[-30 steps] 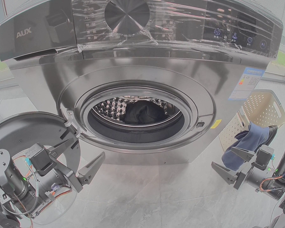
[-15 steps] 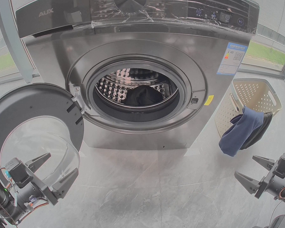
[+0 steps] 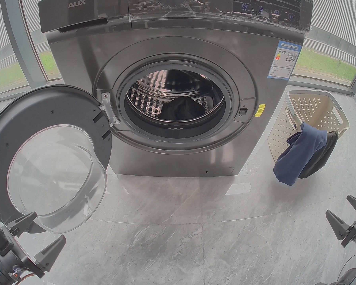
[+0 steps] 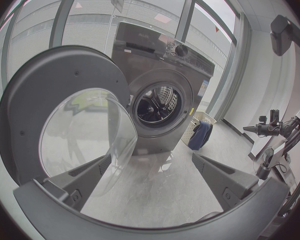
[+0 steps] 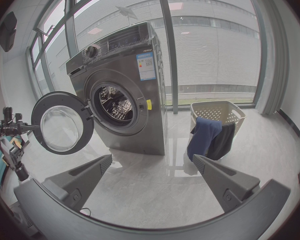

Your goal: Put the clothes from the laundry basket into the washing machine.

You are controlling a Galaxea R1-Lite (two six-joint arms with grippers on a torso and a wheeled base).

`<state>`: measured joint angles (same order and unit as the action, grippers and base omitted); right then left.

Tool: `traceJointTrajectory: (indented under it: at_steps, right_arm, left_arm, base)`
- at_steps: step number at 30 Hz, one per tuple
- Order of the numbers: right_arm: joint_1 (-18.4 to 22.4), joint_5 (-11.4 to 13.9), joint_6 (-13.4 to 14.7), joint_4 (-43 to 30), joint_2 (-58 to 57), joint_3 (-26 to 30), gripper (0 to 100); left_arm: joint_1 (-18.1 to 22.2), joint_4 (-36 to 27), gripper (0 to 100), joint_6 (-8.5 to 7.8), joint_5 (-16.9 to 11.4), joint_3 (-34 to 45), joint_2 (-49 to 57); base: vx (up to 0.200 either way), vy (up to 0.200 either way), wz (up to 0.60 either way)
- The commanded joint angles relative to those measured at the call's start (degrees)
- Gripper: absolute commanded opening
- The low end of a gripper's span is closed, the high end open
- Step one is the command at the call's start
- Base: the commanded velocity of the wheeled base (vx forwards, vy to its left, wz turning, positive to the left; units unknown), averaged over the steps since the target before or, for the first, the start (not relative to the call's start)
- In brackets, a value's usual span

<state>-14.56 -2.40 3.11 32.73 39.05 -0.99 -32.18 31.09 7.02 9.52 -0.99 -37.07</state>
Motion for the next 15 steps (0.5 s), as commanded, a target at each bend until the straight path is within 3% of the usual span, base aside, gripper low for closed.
traceJointTrajectory:
  at_steps: [1,6,15]
  right_arm:
    - [1.64,0.12,-0.12,-0.30,-3.19,0.02,100]
    - [1.46,0.12,0.41,-0.39,-0.64,-2.00,100]
    - [1.11,0.38,1.90,-0.30,3.93,-1.65,100]
  left_arm:
    - [0.72,-0.15,100,0.01,-0.12,0.99,5.08]
    - [1.16,0.47,100,-0.52,-1.17,-0.51,2.62]
    - [1.25,0.29,100,0.01,-1.35,0.11,2.71]
  base:
    - [0.000,-0.200,0.00]
    - [0.000,-0.200,0.00]
    - [0.000,-0.200,0.00]
